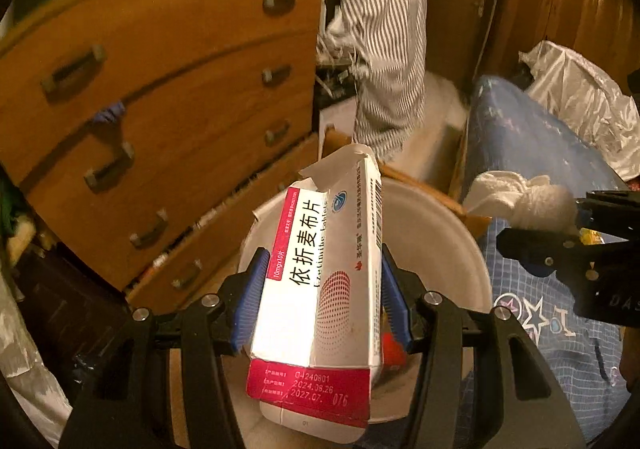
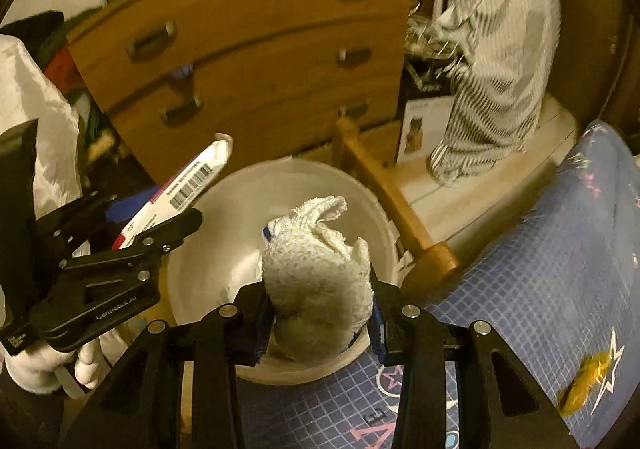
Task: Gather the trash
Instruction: 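Carry the medicine box and white cloth with both tools over the white bucket, then open both tools to drop the medicine box and cloth into the bucket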
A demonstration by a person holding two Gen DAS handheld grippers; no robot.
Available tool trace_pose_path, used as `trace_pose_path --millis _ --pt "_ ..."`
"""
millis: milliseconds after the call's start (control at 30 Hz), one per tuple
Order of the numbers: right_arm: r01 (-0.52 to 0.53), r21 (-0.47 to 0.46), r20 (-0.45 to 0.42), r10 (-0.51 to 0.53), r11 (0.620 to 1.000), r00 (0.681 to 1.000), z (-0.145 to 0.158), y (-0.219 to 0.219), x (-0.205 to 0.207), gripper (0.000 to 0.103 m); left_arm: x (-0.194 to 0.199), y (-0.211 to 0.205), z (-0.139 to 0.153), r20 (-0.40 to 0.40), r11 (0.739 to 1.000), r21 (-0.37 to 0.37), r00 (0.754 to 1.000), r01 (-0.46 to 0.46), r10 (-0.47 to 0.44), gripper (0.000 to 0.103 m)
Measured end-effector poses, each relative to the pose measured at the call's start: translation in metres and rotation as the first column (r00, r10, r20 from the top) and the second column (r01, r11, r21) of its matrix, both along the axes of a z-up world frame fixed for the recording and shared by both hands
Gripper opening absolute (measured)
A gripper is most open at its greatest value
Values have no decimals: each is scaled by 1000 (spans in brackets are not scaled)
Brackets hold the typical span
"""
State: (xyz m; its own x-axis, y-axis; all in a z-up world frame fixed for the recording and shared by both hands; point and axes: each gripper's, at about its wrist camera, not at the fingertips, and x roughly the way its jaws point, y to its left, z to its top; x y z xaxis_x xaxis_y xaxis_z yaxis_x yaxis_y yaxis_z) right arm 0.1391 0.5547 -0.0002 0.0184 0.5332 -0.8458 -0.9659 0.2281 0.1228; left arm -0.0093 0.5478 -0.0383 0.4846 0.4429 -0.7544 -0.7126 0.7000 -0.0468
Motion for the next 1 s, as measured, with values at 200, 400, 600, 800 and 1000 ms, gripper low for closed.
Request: trace_pose_path --millis 200,400,600,800,1000 --pt "-33 -109 0 34 993 999 -24 28 7 40 15 23 -27 -76 996 -87 996 33 -40 51" --pt "-38 -125 -3 38 991 999 -35 34 10 40 16 34 -42 -94 993 -116 995 33 -44 51" --pt "-38 -123 -12 37 992 999 -39 32 16 40 16 35 -45 -93 992 -117 994 38 -49 51" --pt "-34 -120 -11 33 992 999 -39 30 18 40 18 36 -43 -87 993 -113 995 44 -54 51" --pt "-30 -118 -17 28 993 999 -39 31 18 40 20 36 -43 -87 993 -113 995 46 -56 51"
